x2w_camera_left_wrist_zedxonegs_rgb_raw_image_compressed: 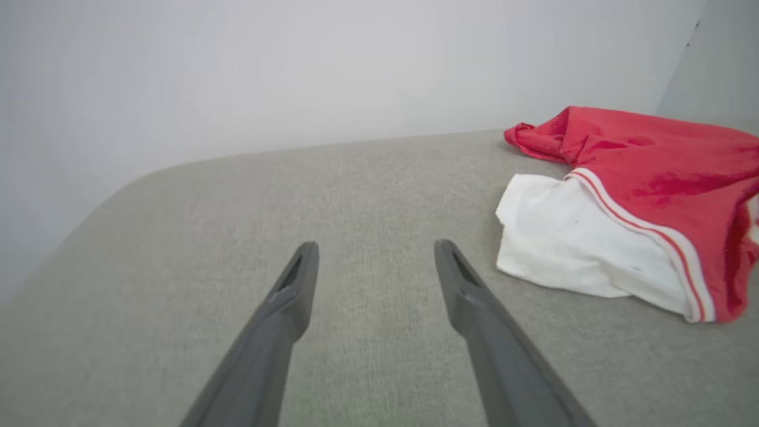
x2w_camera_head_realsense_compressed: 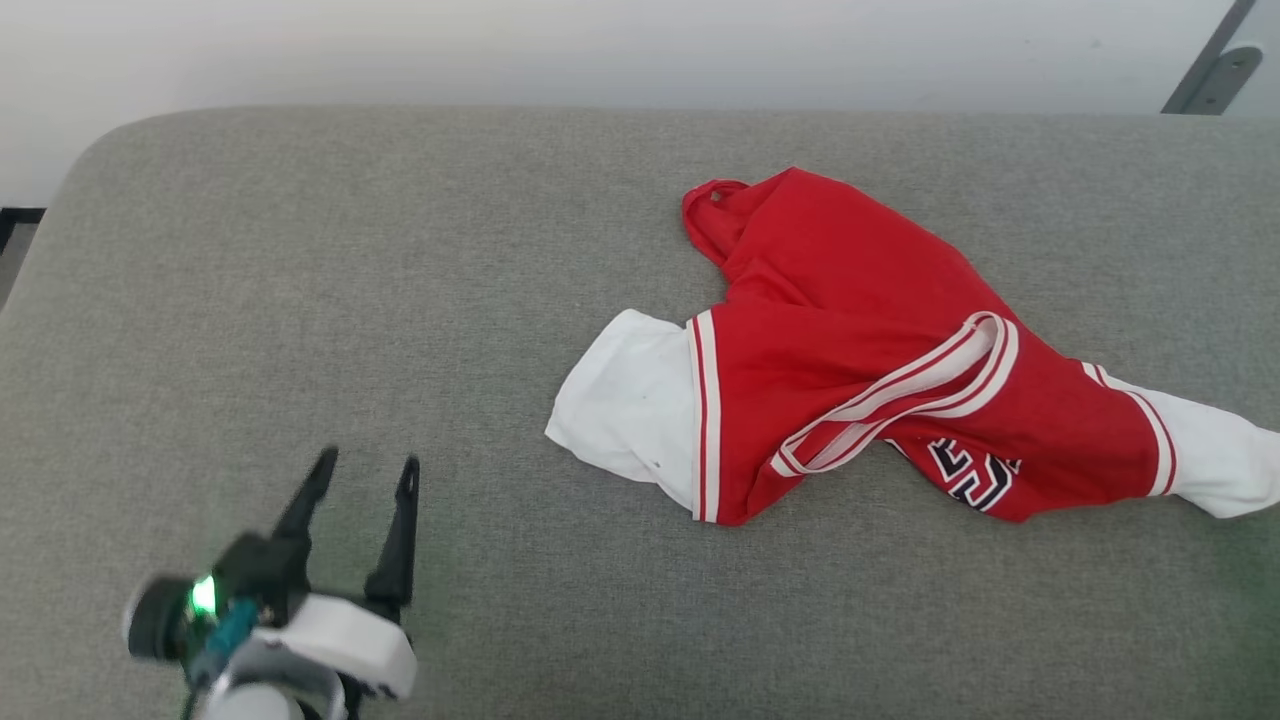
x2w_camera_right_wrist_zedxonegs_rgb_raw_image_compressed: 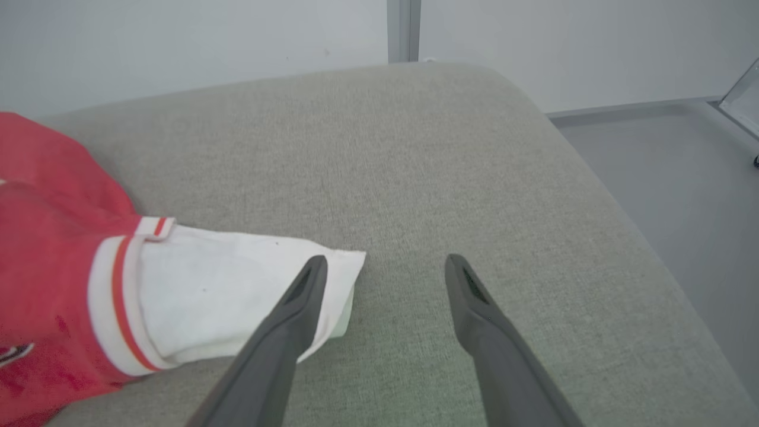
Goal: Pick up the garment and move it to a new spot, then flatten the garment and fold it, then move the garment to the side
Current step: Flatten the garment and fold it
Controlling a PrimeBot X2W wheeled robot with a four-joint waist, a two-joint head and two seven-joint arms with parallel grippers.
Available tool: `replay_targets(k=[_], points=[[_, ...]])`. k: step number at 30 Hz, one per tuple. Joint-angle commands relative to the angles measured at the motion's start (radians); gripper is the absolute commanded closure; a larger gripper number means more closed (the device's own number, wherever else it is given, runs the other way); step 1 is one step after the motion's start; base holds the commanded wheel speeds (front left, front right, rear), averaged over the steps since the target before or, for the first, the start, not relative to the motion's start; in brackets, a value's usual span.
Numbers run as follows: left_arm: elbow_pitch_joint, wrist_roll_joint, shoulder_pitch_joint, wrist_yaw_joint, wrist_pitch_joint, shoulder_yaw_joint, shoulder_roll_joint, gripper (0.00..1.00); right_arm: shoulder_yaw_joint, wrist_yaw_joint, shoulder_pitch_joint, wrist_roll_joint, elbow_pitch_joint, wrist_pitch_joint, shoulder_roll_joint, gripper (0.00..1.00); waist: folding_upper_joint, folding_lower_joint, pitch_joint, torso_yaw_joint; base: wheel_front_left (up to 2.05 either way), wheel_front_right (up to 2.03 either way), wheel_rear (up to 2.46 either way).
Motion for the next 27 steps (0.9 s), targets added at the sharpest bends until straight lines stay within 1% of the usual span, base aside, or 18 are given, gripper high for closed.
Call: replay_targets(k=[1, 3, 5, 7, 9, 10, 12, 14, 15, 17, 19, 21, 23, 27], points=[[-0.026, 0.004, -0.035, -0.014, 0.011, -0.02, 0.036, 0.0, -0.021, -0.001, 0.013, -0.008, -0.03, -0.024, 0.015, 0.0, 0.0, 0.0, -0.001, -0.006, 0.0, 0.0, 0.0], [-0.058, 0.003, -0.061, -0.028, 0.045, -0.058, 0.09, 0.0, -0.046, -0.001, 0.025, -0.011, -0.072, -0.041, 0.035, 0.0, 0.0, 0.0, -0.002, -0.014, 0.0, 0.0, 0.0], [-0.102, -0.02, -0.097, -0.034, 0.092, -0.118, 0.155, 0.0, -0.063, -0.001, 0.036, -0.014, -0.121, -0.05, 0.054, 0.0, 0.0, 0.0, -0.001, -0.021, 0.0, 0.0, 0.0], [-0.152, -0.068, -0.139, -0.034, 0.159, -0.243, 0.25, 0.0, -0.075, -0.001, 0.042, -0.013, -0.171, -0.054, 0.076, 0.0, 0.0, 0.0, 0.002, -0.032, 0.0, 0.0, 0.0], [-0.206, -0.147, -0.203, -0.033, 0.236, -0.378, 0.365, 0.0, -0.079, -0.001, 0.048, -0.017, -0.221, -0.049, 0.095, 0.0, 0.0, 0.0, 0.008, -0.044, 0.0, 0.0, 0.0], [-0.231, -0.196, -0.24, -0.032, 0.272, -0.441, 0.413, 0.0, -0.081, -0.001, 0.049, -0.018, -0.243, -0.044, 0.106, 0.0, 0.0, 0.0, 0.012, -0.05, 0.0, 0.0, 0.0], [-0.276, -0.291, -0.32, -0.033, 0.355, -0.59, 0.506, 0.0, -0.077, -0.001, 0.046, -0.02, -0.283, -0.036, 0.125, 0.0, 0.0, 0.0, 0.021, -0.065, 0.0, 0.0, 0.0], [-0.31, -0.378, -0.414, -0.033, 0.431, -0.728, 0.577, 0.0, -0.07, -0.001, 0.04, -0.025, -0.318, -0.028, 0.14, 0.0, 0.0, 0.0, 0.033, -0.083, 0.0, 0.0, 0.0], [-0.327, -0.432, -0.459, -0.033, 0.467, -0.798, 0.599, 0.0, -0.064, -0.001, 0.035, -0.023, -0.334, -0.024, 0.15, 0.0, 0.0, 0.0, 0.043, -0.093, 0.0, 0.0, 0.0], [-0.337, -0.525, -0.559, -0.033, 0.519, -0.908, 0.626, 0.0, -0.052, -0.001, 0.026, -0.019, -0.358, -0.019, 0.163, 0.0, 0.0, 0.0, 0.062, -0.113, 0.0, 0.0, 0.0], [-0.323, -0.582, -0.651, -0.033, 0.556, -1.014, 0.649, 0.0, -0.041, -0.001, 0.018, -0.018, -0.372, -0.017, 0.174, 0.0, 0.0, 0.0, 0.082, -0.135, 0.0, 0.0, 0.0], [-0.292, -0.625, -0.73, -0.033, 0.566, -1.104, 0.65, 0.0, -0.032, -0.001, 0.011, -0.017, -0.376, -0.013, 0.181, 0.0, 0.0, 0.0, 0.1, -0.157, 0.0, 0.0, 0.0], [-0.249, -0.666, -0.798, -0.033, 0.565, -1.164, 0.643, 0.0, -0.024, -0.001, 0.004, -0.016, -0.375, -0.017, 0.187, 0.0, 0.0, 0.0, 0.117, -0.178, 0.0, 0.0, 0.0], [-0.168, -0.683, -0.854, -0.033, 0.576, -1.205, 0.639, 0.0, -0.017, -0.001, -0.016, -0.012, -0.365, -0.031, 0.195, 0.0, 0.0, 0.0, 0.151, -0.22, 0.0, 0.0, 0.0]])
